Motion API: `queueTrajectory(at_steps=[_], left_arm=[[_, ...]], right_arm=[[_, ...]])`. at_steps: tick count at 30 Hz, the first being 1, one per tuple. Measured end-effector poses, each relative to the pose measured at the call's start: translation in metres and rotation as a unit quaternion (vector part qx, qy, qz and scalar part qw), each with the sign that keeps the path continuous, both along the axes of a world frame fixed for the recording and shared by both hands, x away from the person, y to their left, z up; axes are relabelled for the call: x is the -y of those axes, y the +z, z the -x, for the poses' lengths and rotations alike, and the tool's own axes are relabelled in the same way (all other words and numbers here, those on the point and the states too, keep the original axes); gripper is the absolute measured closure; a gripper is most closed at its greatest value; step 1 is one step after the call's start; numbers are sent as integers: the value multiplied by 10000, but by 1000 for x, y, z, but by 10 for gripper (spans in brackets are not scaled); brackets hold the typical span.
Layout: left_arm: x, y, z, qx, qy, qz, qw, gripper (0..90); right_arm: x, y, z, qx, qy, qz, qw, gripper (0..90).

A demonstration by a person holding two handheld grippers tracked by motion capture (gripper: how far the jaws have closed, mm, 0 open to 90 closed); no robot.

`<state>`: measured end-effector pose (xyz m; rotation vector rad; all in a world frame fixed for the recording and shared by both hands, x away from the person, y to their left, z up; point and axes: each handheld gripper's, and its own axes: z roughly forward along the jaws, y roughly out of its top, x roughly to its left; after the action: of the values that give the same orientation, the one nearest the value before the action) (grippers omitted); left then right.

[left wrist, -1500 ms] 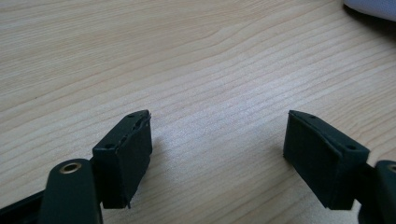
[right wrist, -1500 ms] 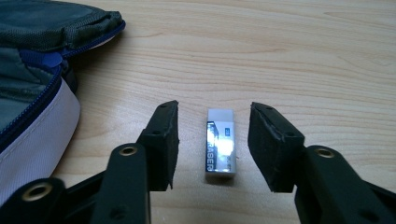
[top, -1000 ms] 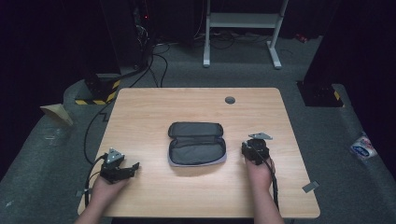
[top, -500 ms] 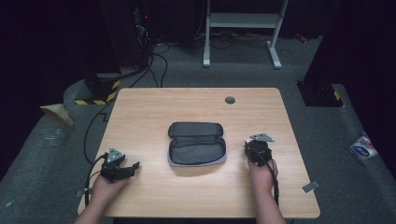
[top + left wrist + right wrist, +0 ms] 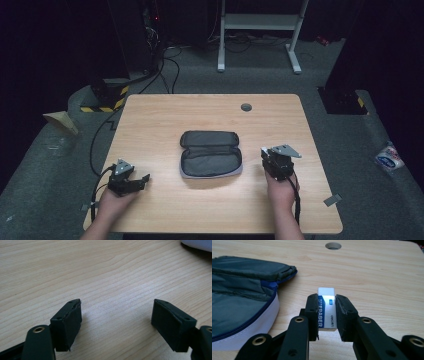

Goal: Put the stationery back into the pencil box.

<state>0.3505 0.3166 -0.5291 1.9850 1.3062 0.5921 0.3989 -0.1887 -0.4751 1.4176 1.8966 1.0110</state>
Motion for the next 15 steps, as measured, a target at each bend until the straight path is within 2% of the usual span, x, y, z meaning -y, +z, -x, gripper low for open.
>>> queueTrajectory(at_steps=[1,10,15], left_arm=[[0,0,0,2,20,8,10000,227],[0,0,-2,-32,67,-9,10000,194],[0,0,-2,-48,93,0,9999,179]], right_arm=[[1,3,3,63,15,-20,10000,727],[3,10,8,167,51,-52,9998,727],[-2,14,12,227,110,-29,9997,727]])
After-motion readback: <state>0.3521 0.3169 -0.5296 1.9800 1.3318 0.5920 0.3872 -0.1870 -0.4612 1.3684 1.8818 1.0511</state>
